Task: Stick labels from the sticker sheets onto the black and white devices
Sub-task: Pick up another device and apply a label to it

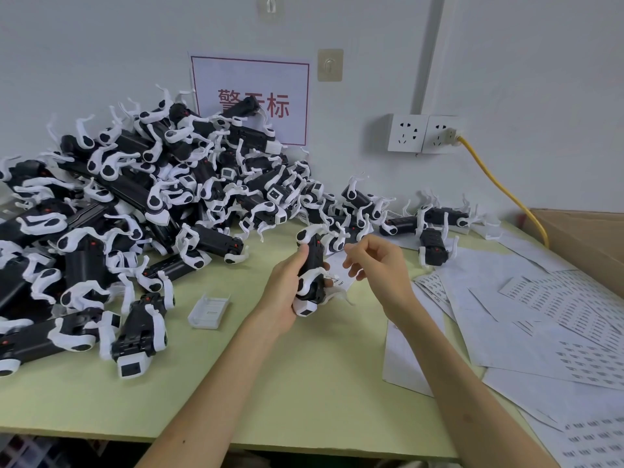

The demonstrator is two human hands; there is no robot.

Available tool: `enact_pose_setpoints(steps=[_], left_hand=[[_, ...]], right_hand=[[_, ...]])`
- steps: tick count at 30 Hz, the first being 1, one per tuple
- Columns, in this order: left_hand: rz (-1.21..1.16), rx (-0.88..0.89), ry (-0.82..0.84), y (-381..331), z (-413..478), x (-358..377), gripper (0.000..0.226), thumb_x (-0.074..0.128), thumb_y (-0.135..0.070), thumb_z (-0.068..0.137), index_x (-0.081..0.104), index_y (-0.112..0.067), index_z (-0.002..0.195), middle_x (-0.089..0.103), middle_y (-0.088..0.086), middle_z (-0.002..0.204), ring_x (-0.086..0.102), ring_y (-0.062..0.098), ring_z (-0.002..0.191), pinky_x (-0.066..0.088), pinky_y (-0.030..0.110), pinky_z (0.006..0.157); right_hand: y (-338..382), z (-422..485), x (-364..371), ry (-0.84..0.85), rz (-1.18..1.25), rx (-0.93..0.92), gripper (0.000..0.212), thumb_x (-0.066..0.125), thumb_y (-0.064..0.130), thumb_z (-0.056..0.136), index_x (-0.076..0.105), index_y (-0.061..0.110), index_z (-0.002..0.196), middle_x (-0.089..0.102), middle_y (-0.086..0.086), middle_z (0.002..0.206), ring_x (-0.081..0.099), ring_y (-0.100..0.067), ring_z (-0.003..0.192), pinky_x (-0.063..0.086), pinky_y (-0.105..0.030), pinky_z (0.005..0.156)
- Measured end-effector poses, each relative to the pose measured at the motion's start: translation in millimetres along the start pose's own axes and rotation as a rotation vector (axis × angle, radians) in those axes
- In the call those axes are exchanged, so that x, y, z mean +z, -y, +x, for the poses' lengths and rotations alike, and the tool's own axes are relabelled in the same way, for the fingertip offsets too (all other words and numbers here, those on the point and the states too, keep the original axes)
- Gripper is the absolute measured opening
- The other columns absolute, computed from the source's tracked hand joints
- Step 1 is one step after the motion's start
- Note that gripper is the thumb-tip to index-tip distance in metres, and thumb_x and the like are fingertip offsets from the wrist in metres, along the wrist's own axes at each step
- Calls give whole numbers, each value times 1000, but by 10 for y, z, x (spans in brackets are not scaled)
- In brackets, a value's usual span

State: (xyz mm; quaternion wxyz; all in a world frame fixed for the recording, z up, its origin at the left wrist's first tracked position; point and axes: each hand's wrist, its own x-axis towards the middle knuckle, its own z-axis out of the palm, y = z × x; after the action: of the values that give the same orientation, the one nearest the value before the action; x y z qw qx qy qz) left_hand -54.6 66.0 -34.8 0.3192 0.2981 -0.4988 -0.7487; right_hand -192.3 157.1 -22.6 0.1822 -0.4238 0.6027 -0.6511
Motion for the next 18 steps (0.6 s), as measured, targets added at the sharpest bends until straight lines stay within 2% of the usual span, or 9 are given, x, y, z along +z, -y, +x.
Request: enact_pose_setpoints(steps=[3,5,7,9,10,12,14,16,18], left_hand=[[34,-37,-25,-6,-12,28,44,50,-44,105,71,-5,105,73,15,82,69,26,65,56,37,66],[53,-58,-45,-4,-19,28,42,51,-42,105,72,-6,103,75,15,82,70,26,64,58,35,57],[70,-68,-61,-2,-16,23,42,51,-42,103,73,-7,103,76,15,82,69,28,66,59,41,67],[107,-76,-90,-7,-10,16,44,50,-44,101,74,-7,103,76,15,83,68,30,73,51,44,76],[118,-77,-105,-8,-3,11,44,50,-45,100,75,-9,101,77,15,83,68,30,74,51,41,75],[115,-80,-123,-4,10,1,44,48,-45,101,76,-11,95,77,12,81,70,24,67,53,29,62],[106,-95,-129,-3,4,2,43,46,-43,102,75,-13,92,76,8,77,69,19,58,49,23,50],[112,-102,-125,7,3,5,41,46,-42,102,73,-14,92,75,7,76,67,18,57,46,24,52],[100,-91,-115,15,5,4,37,45,-39,102,70,-12,94,73,8,77,66,20,60,47,28,64]], right_hand=[[-1,-1,-6,-2,-2,2,29,68,18,95,58,12,69,69,-5,68,59,-13,60,47,-21,57],[-1,-2,-7,-3,-6,1,28,68,19,95,58,9,70,70,-5,69,60,-13,60,47,-20,57],[-6,2,-6,-5,-9,3,28,68,20,95,59,9,71,70,-6,69,60,-13,60,48,-20,57],[-11,5,-5,-7,-10,4,28,68,19,95,59,10,70,70,-6,69,60,-13,60,48,-21,57],[-12,7,-6,-8,-10,5,28,68,18,95,59,10,71,70,-6,69,60,-13,60,47,-21,57],[-14,9,-6,-9,-10,7,27,67,18,95,59,9,71,70,-6,69,60,-13,60,47,-21,57],[-14,7,-5,-9,-8,7,27,67,17,95,59,9,71,69,-5,69,60,-13,60,47,-21,57],[-19,7,-7,-9,-3,8,27,67,16,95,59,10,70,69,-5,68,59,-13,60,47,-22,57],[-24,7,-7,-11,-3,11,27,66,16,95,58,10,70,69,-5,68,59,-13,59,47,-23,58]])
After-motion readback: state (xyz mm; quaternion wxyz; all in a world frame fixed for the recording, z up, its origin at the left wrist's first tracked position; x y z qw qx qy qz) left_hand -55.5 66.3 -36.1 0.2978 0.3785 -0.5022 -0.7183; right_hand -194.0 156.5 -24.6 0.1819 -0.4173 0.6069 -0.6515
